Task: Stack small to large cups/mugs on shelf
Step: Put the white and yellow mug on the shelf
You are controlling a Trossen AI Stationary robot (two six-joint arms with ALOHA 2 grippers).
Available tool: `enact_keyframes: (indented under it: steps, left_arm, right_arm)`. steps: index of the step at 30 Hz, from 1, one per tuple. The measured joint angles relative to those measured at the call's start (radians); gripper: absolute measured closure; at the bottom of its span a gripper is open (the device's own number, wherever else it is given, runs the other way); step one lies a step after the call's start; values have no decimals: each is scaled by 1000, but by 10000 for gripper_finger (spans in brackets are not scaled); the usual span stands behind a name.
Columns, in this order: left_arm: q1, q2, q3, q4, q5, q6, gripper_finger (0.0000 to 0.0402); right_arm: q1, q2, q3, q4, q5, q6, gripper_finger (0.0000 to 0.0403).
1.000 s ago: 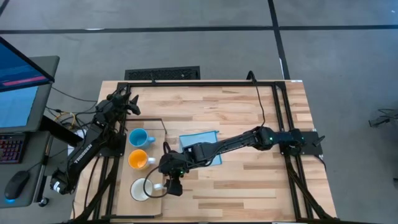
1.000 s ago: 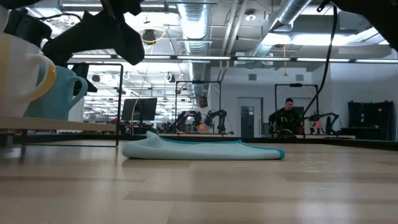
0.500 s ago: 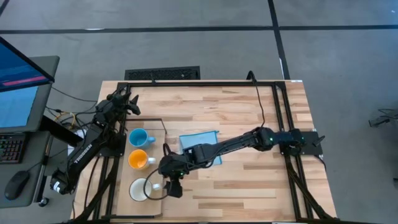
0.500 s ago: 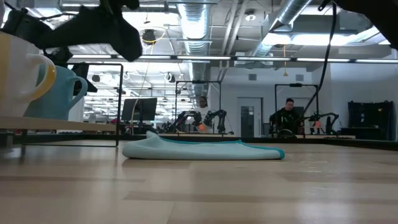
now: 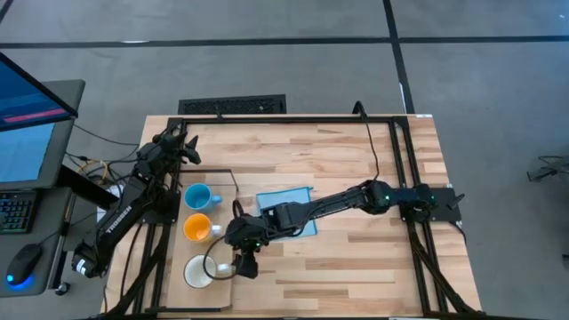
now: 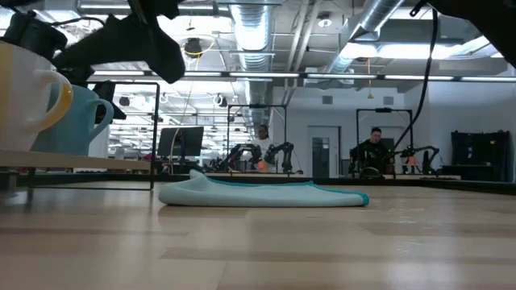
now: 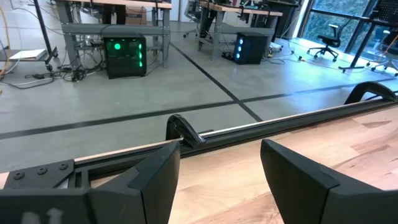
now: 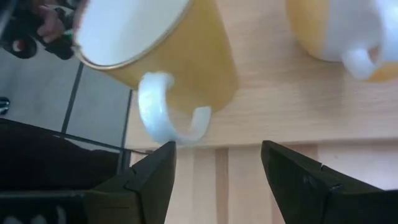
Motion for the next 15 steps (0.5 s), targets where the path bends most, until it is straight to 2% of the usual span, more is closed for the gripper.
enact_keyframes:
  steps: [8,15]
  left_arm:
    - [0,0,0,0,0,0,184]
    - [0,0,0,0,0,0,184]
  right_arm:
    - [2,0,0,60,-2,0,143]
    - [-4,0,0,-49,-2,0,143]
